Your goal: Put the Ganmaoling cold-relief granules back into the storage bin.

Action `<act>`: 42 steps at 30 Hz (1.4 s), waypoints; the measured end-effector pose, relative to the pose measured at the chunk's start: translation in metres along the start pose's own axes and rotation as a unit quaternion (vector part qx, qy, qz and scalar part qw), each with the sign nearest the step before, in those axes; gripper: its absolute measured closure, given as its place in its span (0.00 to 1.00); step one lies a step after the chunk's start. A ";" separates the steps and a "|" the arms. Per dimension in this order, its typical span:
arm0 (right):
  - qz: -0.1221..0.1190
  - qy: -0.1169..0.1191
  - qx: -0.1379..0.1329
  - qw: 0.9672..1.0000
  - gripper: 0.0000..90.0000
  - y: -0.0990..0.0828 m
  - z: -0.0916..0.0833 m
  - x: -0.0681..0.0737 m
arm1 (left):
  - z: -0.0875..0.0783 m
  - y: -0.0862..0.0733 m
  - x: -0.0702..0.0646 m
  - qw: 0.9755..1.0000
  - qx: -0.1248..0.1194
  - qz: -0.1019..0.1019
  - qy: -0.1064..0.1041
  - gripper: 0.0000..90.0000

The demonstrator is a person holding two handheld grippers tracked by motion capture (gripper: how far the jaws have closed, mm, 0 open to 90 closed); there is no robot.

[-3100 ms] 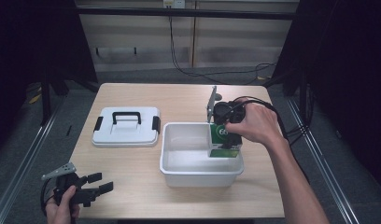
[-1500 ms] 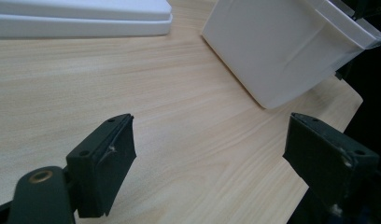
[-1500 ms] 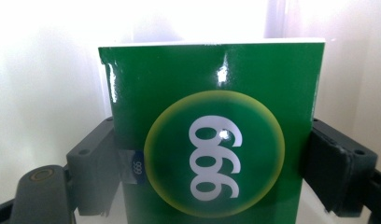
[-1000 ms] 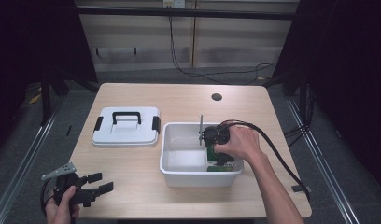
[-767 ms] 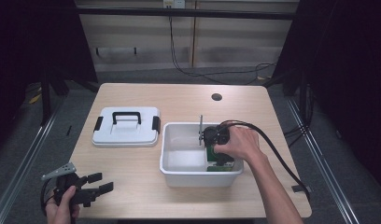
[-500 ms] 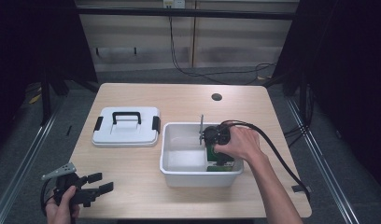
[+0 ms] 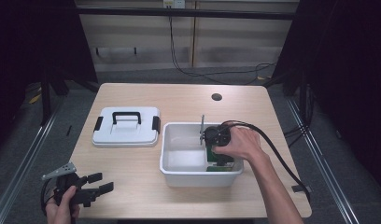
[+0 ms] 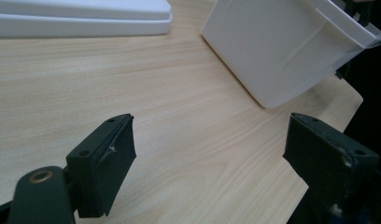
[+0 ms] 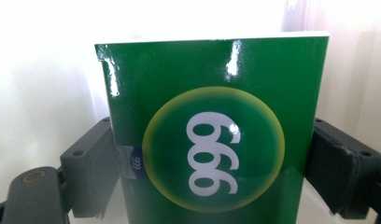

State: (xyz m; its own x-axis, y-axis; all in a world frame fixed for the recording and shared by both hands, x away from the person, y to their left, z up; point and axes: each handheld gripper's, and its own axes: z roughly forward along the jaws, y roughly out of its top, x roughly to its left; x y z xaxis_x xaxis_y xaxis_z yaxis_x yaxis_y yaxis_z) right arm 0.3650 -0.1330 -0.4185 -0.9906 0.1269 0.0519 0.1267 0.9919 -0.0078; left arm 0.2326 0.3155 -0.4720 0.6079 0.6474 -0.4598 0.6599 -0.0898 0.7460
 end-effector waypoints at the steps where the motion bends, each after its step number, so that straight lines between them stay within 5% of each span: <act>1: 0.001 -0.002 0.002 1.000 0.15 0.000 0.000 0.001 | 0.000 0.000 0.000 1.000 0.000 0.000 0.000 0.18; 20: 0.009 -0.007 -0.045 0.999 0.09 -0.011 -0.010 0.000 | 0.000 0.000 0.000 1.000 0.001 0.000 0.002 0.18; 29: 0.020 -0.008 -0.106 0.994 0.10 -0.022 -0.028 -0.001 | 0.000 0.000 0.000 1.000 0.001 -0.001 0.001 0.18; 42: 0.033 -0.011 -0.147 0.989 0.14 -0.032 -0.043 0.003 | 0.000 0.000 0.000 1.000 0.001 -0.001 0.001 0.18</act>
State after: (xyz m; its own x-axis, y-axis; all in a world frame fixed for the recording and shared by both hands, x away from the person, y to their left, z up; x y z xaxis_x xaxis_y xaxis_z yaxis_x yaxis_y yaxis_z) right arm 0.3599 -0.1645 -0.3748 -0.9803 0.1940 0.0383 0.1969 0.9396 0.2801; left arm 0.2328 0.3157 -0.4721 0.6052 0.6497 -0.4601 0.6621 -0.0899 0.7440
